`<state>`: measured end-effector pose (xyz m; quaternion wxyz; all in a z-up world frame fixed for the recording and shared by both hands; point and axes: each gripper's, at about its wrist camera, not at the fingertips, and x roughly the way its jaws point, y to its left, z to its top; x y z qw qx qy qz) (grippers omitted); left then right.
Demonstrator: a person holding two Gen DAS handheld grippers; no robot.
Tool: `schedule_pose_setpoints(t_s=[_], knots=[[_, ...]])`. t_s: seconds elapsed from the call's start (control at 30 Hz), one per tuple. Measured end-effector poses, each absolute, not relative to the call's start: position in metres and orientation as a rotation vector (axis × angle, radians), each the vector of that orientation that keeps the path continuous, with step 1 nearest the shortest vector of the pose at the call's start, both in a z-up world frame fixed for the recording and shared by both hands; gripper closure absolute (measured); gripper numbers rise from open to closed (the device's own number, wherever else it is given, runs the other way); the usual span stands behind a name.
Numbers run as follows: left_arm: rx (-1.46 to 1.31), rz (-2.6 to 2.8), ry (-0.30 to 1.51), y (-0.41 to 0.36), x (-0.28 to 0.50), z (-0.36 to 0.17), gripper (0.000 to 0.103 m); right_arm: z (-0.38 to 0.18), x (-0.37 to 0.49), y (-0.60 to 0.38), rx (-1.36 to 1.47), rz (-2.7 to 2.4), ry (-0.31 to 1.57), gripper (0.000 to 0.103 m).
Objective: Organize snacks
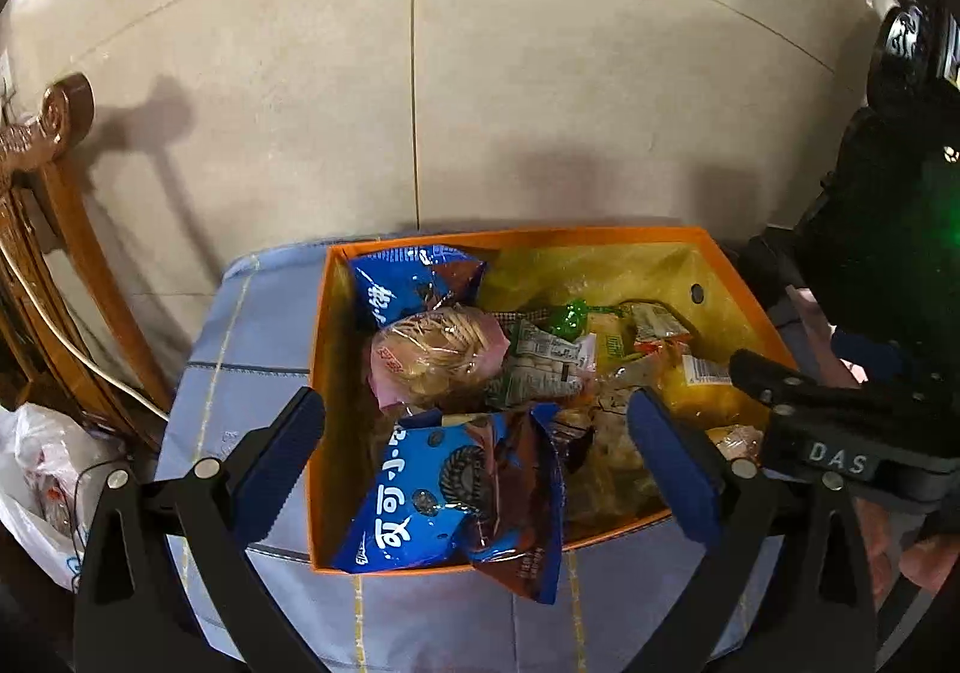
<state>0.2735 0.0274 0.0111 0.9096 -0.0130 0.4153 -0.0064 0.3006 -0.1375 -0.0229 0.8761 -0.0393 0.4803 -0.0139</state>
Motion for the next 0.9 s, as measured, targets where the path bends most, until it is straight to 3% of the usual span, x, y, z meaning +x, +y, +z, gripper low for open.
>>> schedule_pose_setpoints(t_s=[0.9], knots=[[0.019, -0.029, 0.799, 0.021, 0.265, 0.013, 0.004, -0.027, 0.302, -0.138, -0.086, -0.028, 1.019, 0.004]])
